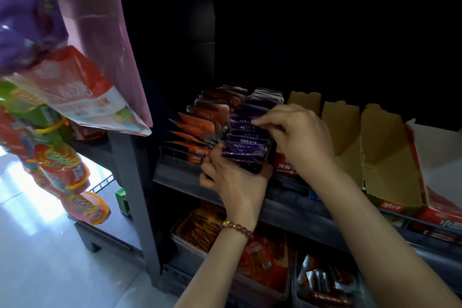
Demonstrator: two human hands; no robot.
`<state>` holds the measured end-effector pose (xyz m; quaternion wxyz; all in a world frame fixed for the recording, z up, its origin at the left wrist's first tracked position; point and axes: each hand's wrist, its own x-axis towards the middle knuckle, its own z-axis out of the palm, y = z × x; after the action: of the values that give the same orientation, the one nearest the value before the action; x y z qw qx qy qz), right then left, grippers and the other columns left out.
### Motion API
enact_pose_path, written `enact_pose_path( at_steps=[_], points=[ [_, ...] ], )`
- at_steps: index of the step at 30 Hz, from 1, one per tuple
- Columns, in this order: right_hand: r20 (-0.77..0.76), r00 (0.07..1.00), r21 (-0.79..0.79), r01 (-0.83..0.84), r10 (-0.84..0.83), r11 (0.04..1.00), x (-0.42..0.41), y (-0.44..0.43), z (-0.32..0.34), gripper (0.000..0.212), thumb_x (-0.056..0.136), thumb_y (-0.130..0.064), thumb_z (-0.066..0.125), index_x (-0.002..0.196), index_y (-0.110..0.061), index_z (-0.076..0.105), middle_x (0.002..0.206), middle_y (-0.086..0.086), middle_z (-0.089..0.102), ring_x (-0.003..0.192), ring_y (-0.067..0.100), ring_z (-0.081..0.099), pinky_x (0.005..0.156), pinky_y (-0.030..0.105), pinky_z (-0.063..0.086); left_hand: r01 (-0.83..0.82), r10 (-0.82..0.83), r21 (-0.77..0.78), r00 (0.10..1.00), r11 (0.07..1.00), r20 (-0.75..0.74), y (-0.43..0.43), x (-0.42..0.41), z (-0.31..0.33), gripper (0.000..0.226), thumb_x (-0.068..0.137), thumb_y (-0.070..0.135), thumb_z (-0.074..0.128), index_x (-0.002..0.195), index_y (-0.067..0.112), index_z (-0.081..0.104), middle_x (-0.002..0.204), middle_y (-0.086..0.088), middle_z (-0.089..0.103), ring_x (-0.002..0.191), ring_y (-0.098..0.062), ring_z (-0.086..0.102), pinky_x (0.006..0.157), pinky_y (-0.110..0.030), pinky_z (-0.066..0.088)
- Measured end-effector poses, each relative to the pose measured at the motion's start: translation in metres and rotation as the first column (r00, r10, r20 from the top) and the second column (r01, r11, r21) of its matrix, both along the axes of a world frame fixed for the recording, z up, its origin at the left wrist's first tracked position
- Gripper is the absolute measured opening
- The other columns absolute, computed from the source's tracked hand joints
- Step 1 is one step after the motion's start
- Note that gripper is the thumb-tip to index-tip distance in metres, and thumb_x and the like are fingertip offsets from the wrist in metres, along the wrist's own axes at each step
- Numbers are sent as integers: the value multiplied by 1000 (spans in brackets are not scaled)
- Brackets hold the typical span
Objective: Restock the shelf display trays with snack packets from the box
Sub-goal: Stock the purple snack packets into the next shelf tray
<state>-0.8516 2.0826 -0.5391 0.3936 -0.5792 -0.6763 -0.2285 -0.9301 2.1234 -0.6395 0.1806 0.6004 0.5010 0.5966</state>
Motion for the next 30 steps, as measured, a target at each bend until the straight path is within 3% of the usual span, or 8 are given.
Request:
enact_pose_path(
  at_steps=[5,9,11,14,18,24,27,30],
  points=[
    [-72,994,-150,69,-80,986,-1,-7,-4,26,85,2,63,95,-18,75,98,-2,69,89,19,64,65,26,47,-26,27,10,999,1000,-41,2,-1,-1,85,53,41,84,119,8,41,118,-6,47,115,-30,33,103,-51,23],
    [-205,979,-240,-38,-12,970,7,-22,3,44,90,9,46,114,-21,68,117,-11,59,110,8,55,88,24,48,-33,34,10,998,999,-56,2,-3,1,87,53,41,84,120,6,42,119,-9,47,115,-29,32,101,-46,19],
    [-232,965,-220,71,-123,973,12,-35,0,49,92,7,41,125,-24,60,126,-9,55,118,9,49,93,21,41,-34,33,-7,997,999,-74,2,-5,-1,88,55,44,84,122,5,42,122,-12,47,118,-30,32,101,-46,18],
    [134,922,-393,386,-363,835,17,-46,-13,43,95,-10,38,135,-22,49,132,-2,54,125,14,40,104,28,24,-19,19,-1,996,1000,-88,-1,-10,-1,88,60,46,83,125,3,42,127,-14,46,121,-29,31,103,-47,18],
    [298,909,-510,410,-292,756,8,-43,-25,37,96,-28,33,125,-20,55,121,-3,58,120,14,40,101,32,9,51,-52,-8,996,999,-73,-9,-22,3,79,67,42,82,126,4,44,128,-11,46,124,-24,28,107,-45,15],
    [104,985,-585,171,-136,793,-10,-56,-29,28,92,-16,44,120,-17,48,89,-6,53,98,19,49,97,23,22,151,-158,-50,972,987,-176,-11,-46,1,61,74,20,72,125,5,43,134,-11,42,130,-28,27,105,-37,12],
    [116,988,-599,152,-103,786,-11,-56,-34,34,87,-11,47,120,-14,45,91,-4,50,96,19,48,108,28,18,192,-212,-100,940,976,-268,-14,-52,4,65,74,18,68,131,8,38,136,-12,35,127,-32,23,106,-35,11],
    [99,990,-598,143,-104,789,-11,-54,-37,37,82,-9,48,118,-14,43,78,-7,44,84,16,43,110,28,14,243,-270,-150,940,959,-207,-19,-56,11,67,74,12,66,134,8,35,137,-11,33,128,-29,19,111,-40,9]
  ],
)
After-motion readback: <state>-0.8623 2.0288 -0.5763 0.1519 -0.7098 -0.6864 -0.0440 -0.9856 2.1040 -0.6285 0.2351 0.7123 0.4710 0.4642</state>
